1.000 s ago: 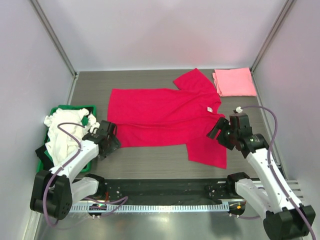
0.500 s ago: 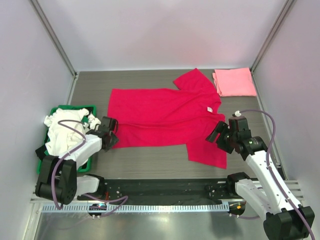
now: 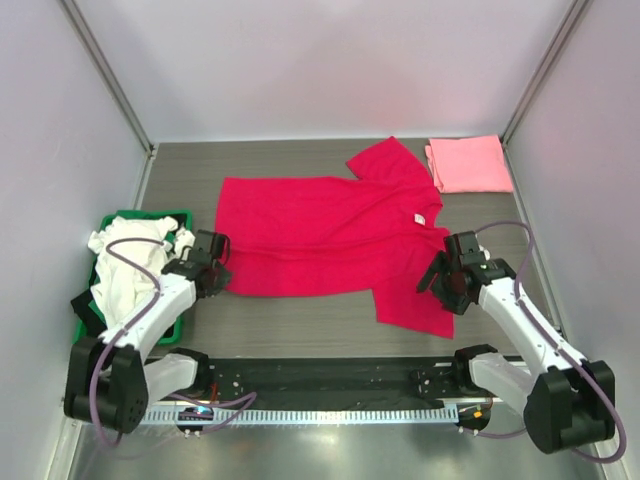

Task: Fold and stack the t-shirts
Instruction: Fold the tshirt

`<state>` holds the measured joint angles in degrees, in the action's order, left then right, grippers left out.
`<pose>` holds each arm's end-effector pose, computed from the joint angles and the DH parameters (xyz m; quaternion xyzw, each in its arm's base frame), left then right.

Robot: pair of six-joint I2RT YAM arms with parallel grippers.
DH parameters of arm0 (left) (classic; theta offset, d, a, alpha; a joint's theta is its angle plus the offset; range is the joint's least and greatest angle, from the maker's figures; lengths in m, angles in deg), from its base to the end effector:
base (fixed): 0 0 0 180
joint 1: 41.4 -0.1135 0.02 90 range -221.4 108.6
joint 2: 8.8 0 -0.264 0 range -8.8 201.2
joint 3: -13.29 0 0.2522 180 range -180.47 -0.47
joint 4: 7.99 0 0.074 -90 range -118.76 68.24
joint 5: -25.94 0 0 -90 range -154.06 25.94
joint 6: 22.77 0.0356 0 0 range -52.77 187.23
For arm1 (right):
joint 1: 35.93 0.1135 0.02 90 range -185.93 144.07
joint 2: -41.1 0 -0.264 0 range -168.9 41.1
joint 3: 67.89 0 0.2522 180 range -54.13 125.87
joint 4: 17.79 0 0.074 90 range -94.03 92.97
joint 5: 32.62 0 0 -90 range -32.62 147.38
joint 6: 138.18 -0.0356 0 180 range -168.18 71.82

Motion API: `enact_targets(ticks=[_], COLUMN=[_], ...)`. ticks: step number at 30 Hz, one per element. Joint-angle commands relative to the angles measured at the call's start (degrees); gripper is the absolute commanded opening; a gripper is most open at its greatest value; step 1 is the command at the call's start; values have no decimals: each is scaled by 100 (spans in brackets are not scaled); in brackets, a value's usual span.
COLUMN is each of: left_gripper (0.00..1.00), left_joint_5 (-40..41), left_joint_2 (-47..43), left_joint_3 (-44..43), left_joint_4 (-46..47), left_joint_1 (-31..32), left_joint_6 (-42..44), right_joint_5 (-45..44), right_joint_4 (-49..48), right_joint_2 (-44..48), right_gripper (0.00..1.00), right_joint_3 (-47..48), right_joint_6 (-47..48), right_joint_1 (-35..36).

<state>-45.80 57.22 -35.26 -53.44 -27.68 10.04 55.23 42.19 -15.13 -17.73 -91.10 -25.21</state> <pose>0.1992 -0.0372 0.1830 -0.3900 0.8779 -0.0084 0.2778 0.1658 0.0300 0.2061 0.2750 0.9386 0.0772 0.1934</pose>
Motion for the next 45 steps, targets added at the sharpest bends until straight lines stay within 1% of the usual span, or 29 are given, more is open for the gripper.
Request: enact_targets(ticks=[1, 5, 10, 12, 15, 17, 19, 22, 25, 27, 28, 29, 31, 32, 33, 34, 36, 37, 38, 39, 41, 42, 44, 45], left_gripper=[0, 0, 0, 0, 0, 0, 0, 0, 0, 0, 0, 0, 0, 0, 0, 0, 0, 0, 0, 0, 0, 0, 0, 0], left_joint_5=[266, 275, 161, 117, 29, -33, -42, -68, -77, -77, -95, -112, -191, -226, -253, -270, -306, -314, -323, -323, -341, -376, -420, -463], left_joint_2=[-606, -897, -863, -792, -722, -713, -722, -775, -862, -863, -854, -854, -845, -845, -845, -845, -871, -880, -898, -898, -863, -810, -775, -775], left_joint_3=[-538, -670, -582, -556, -512, -494, -468, -406, -354, -353, -371, -371, -354, -354, -353, -353, -354, -345, -319, -301, -301, -283, -257, -239], left_joint_4=[-672, -910, -884, -796, -717, -655, -646, -664, -681, -708, -708, -708, -708, -699, -699, -708, -725, -725, -682, -664, -611, -611, -576, -576], left_joint_1=[-106, -220, -264, -264, -282, -273, -282, -282, -282, -290, -290, -299, -308, -299, -299, -308, -299, -299, -299, -299, -308, -299, -299, -308], left_joint_6=[269, 436, 524, 551, 551, 568, 612, 630, 647, 665, 665, 656, 630, 621, 621, 630, 639, 639, 639, 639, 639, 639, 639, 639], right_joint_5=[-452, -636, -1076, -1243, -1253, -1174, -1034, -1111, -1208, -1323, -1349, -1349, -1358, -1341, -1410, -1472, -1760, -1919, -2016, -2087, -2044, -1991, -1807, -1780], right_joint_4=[-77, -131, -52, 28, 28, -234, -507, -877, -1088, -1255, -1290, -1334, -1317, -1152, -976, -791, -518, -465, -412, -420, -508, -543, -675, -710], right_joint_2=[-309, -731, -793, -820, -899, -986, -1109, -1662, -2557, -3015, -3574, -3832, -4586, -4799, -4923, -4985, -4741, -4522, -4067, -3776, -3309, -2863, -2526, -2316], right_gripper=[73, 74, 74, 73, 73, 73, 73, 73, 74, 75, 75, 75, 75, 74, 74, 74, 75, 75, 75, 75, 75, 73, 72, 70], right_joint_3=[34, 104, -37, -46, -177, -343, -423, -205, 392, 981, 1235, 1847, 2561, 3261, 3581, 3863, 4111, 4033, 3702, 3464, 2937, 2421, 1760, 1582], right_joint_6=[-173, -173, -524, -752, -1051, -1122, -1070, -825, -535, -113, 88, 473, 932, 1117, 1380, 1452, 1497, 1410, 1313, 1068, 865, 751, 513, 460], right_joint_1=[26, 9, 158, 491, 939, 1081, 1072, 1072, 1073, 1064, 1020, 985, 967, 976, 967, 967, 967, 967, 967, 967, 967, 967, 958, 932])
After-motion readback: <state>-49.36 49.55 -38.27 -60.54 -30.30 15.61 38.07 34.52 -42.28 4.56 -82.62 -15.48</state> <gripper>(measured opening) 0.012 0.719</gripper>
